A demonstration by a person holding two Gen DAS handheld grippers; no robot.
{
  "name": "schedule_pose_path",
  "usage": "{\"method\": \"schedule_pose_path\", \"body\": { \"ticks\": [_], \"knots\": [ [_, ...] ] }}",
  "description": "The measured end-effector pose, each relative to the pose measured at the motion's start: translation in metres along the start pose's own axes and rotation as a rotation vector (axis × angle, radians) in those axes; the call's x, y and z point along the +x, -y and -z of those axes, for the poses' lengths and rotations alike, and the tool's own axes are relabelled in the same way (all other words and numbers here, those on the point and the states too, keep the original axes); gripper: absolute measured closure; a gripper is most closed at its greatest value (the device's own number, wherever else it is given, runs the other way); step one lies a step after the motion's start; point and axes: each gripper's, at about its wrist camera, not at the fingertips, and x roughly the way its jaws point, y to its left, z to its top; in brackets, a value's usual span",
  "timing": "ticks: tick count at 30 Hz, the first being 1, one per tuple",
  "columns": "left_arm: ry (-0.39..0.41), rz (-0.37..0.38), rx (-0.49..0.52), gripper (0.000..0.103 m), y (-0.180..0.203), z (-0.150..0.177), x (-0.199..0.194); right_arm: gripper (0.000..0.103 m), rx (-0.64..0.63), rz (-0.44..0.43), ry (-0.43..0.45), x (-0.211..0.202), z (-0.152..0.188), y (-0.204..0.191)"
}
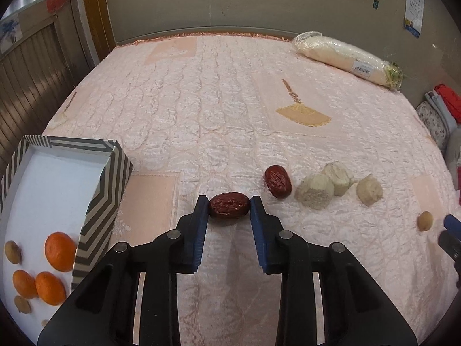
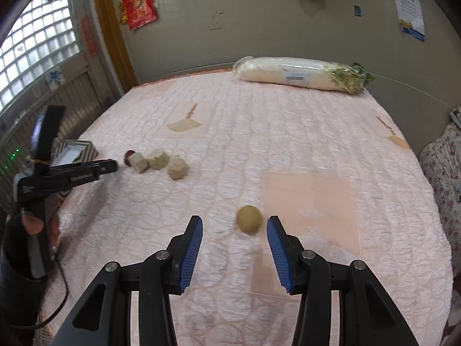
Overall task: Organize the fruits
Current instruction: 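Close the left tool on a red date while the right closes on a small tan fruit, then carry the red date and the tan fruit over the white tray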
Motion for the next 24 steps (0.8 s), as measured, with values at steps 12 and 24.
{"method": "schedule_pose_path", "body": {
  "ticks": [12, 24],
  "knots": [
    [0.008, 0.055, 0.033, 0.074, 0.02, 0.014, -0.025, 0.067, 0.011, 0.014, -0.02, 0.033, 0.0, 0.009],
    [0.047, 0.009, 0.025, 0.074, 0.012, 0.03, -0.061, 0.081, -0.046, -0.012, 0.025, 0.014, 0.002, -0.021]
  ]
}}
